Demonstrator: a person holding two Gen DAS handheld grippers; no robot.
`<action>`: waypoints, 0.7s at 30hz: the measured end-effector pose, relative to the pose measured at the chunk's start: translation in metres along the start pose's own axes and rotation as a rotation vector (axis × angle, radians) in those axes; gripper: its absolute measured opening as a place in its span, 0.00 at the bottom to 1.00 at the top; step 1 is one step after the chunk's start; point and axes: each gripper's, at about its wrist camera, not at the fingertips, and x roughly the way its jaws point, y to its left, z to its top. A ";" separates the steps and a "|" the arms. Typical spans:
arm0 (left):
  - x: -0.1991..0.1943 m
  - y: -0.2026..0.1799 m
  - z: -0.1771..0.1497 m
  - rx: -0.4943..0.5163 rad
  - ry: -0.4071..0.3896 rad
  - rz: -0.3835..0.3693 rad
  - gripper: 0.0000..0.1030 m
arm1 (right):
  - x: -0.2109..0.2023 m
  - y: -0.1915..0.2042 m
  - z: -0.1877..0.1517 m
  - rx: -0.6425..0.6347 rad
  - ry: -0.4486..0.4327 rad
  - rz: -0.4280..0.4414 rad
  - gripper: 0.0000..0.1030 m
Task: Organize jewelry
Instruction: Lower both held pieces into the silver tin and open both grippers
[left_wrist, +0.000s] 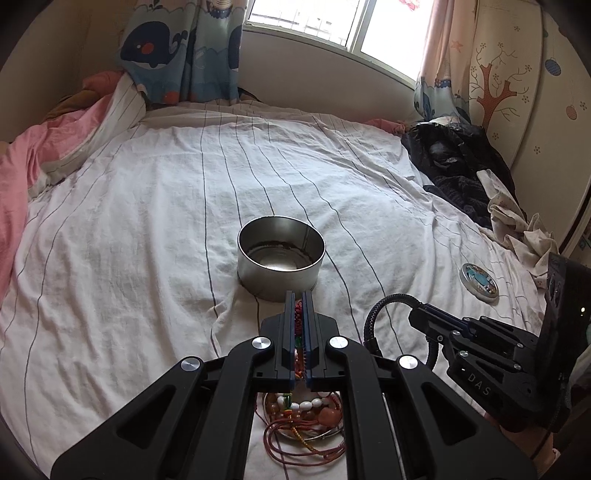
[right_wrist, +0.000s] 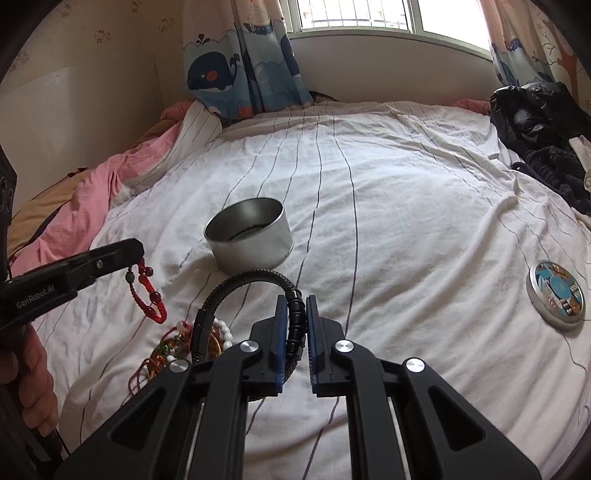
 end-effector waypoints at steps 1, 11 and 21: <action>0.002 0.000 0.003 -0.008 -0.008 -0.002 0.03 | 0.000 0.001 0.005 -0.003 -0.012 -0.003 0.10; 0.048 0.007 0.046 -0.064 -0.044 -0.009 0.03 | 0.021 0.022 0.053 -0.091 -0.074 -0.030 0.10; 0.117 0.024 0.062 -0.151 0.061 -0.009 0.05 | 0.055 0.014 0.073 -0.087 -0.044 -0.046 0.10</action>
